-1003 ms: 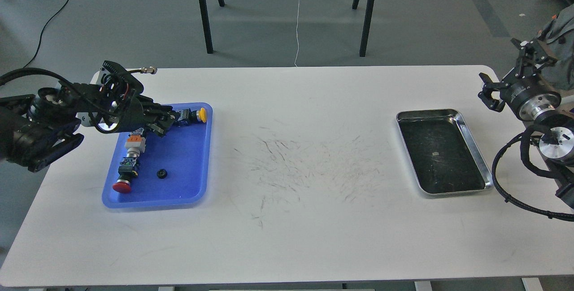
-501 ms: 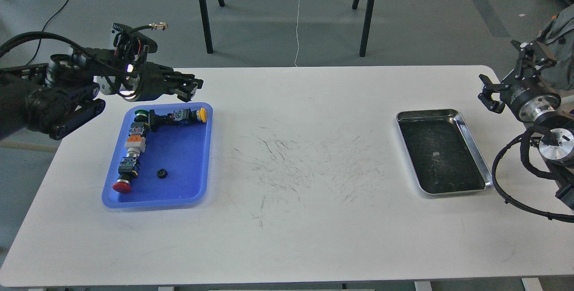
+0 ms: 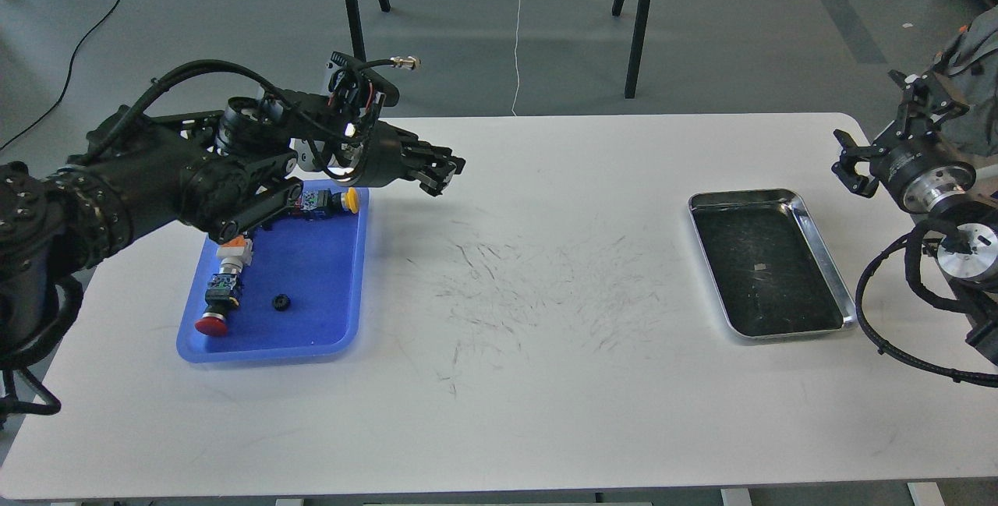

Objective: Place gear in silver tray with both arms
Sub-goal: 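Lift the gear with the left gripper and carry it toward the table center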

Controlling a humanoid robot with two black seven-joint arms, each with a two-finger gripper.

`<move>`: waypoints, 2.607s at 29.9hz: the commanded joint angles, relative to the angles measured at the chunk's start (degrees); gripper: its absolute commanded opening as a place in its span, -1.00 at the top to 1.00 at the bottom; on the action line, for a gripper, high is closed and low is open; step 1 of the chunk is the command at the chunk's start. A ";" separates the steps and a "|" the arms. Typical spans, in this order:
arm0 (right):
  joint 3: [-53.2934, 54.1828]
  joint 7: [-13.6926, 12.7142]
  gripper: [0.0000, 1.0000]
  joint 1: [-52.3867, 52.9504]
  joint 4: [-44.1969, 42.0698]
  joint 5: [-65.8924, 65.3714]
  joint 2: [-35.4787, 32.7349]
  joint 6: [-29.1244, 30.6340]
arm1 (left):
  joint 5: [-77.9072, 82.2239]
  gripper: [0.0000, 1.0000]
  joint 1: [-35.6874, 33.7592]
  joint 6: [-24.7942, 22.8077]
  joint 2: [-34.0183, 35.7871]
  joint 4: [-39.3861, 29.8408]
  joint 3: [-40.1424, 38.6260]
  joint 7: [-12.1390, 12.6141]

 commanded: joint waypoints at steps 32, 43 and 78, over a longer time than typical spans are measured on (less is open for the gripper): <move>0.00 0.00 -0.96 -0.52 -0.41 -0.32 0.25 0.09 | 0.25 0.70 1.71 -0.88 -11.07 6.59 0.54 0.02; -0.09 0.00 -0.96 -0.61 -0.41 -0.32 0.33 0.09 | -0.01 0.70 3.91 -1.23 -11.07 3.87 0.19 0.02; -0.09 0.00 -0.96 -0.61 -0.32 -0.67 0.69 -0.34 | -0.62 0.36 10.06 -1.14 -11.07 0.26 -0.16 0.02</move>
